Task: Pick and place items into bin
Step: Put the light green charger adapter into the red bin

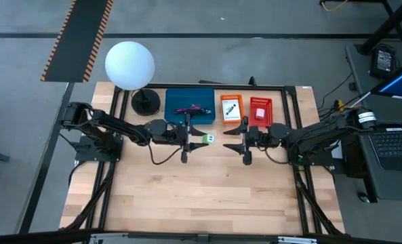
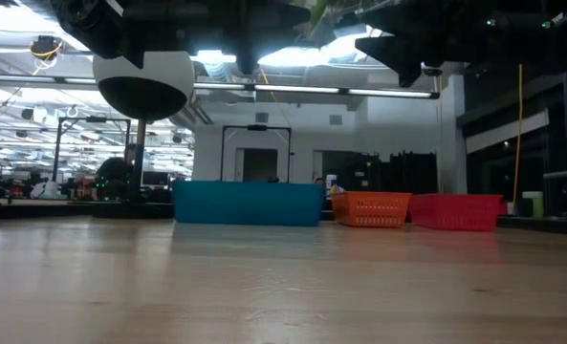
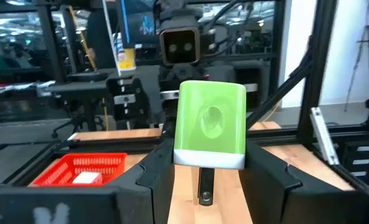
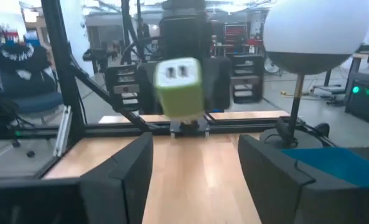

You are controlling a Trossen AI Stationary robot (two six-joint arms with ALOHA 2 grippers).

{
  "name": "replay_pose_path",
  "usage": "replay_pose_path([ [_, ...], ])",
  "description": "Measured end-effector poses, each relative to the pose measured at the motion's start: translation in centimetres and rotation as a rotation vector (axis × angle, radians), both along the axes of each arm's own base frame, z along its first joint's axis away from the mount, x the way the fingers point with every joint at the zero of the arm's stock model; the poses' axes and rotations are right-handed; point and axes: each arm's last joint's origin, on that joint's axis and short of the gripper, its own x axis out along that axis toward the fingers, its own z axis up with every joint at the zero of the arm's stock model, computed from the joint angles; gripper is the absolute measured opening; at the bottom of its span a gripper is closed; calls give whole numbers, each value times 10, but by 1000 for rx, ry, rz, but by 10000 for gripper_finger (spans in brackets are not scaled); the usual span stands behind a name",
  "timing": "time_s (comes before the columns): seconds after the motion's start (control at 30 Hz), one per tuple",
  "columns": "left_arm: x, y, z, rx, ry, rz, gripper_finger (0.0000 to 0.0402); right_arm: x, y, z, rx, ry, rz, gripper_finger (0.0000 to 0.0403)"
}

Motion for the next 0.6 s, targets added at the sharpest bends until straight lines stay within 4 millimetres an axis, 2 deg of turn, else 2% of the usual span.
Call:
replay_pose_path([
  [0.3,21,0,-5,2,22,15,145,35,4,4,-99,20,-2,217],
  [0.6,21,0,-4,-6,12,-1,145,43,5,11,-107,1,-4,217],
])
